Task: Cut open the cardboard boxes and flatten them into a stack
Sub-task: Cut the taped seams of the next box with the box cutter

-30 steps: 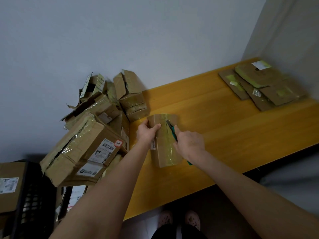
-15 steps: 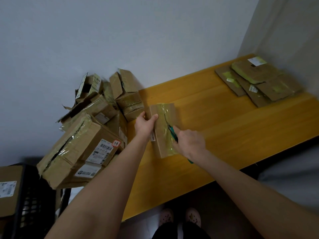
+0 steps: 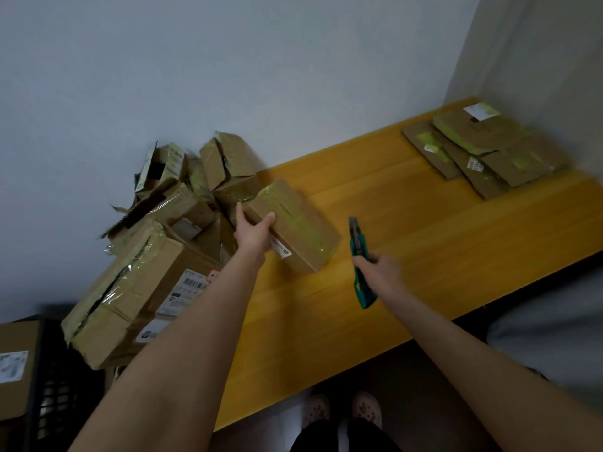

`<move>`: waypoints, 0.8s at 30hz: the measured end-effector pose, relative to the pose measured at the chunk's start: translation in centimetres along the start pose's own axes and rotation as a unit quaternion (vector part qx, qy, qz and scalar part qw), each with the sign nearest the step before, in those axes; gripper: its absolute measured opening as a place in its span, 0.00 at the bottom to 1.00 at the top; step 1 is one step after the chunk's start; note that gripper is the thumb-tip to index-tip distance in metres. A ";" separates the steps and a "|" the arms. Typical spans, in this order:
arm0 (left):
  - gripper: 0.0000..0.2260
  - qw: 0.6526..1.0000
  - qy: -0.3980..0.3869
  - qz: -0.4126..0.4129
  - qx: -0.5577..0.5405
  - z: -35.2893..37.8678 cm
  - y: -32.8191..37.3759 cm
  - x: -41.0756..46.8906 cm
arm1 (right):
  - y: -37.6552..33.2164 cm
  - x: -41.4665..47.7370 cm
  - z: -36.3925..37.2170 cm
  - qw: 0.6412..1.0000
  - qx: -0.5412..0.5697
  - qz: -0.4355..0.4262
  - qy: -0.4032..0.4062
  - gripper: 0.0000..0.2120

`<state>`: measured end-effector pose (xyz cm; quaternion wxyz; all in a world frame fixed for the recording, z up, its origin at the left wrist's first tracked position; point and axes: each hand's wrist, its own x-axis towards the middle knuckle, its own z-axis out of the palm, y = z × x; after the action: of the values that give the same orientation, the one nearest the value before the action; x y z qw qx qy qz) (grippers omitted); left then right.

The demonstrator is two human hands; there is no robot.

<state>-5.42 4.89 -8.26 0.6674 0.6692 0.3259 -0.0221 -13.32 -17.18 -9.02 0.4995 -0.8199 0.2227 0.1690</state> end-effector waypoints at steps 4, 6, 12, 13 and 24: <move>0.30 0.998 -0.008 -0.025 -0.052 0.7 -1.2 -1.4 | -0.7 1.2 1.0 0.976 0.198 0.082 -0.031 0.09; 0.29 0.996 -0.029 -0.048 -0.065 0.6 -1.6 -1.9 | -1.0 1.9 1.2 0.948 0.295 0.115 -0.048 0.07; 0.25 0.993 -0.018 -0.047 0.104 -1.0 -3.7 -2.7 | -0.8 3.4 1.6 0.960 0.272 0.065 -0.030 0.10; 0.26 0.988 -0.006 -0.041 0.148 -1.4 -4.1 -2.8 | -0.8 3.5 1.7 0.967 0.249 0.051 -0.032 0.12; 0.59 0.752 -0.081 0.129 0.642 -0.5 -6.2 -2.7 | 0.0 5.2 3.5 0.991 0.121 0.001 -0.064 0.16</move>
<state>-10.67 3.55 -12.42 0.1017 0.9715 0.0905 -0.1938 -9.10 -15.09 -13.15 0.6082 -0.7405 0.2099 0.1940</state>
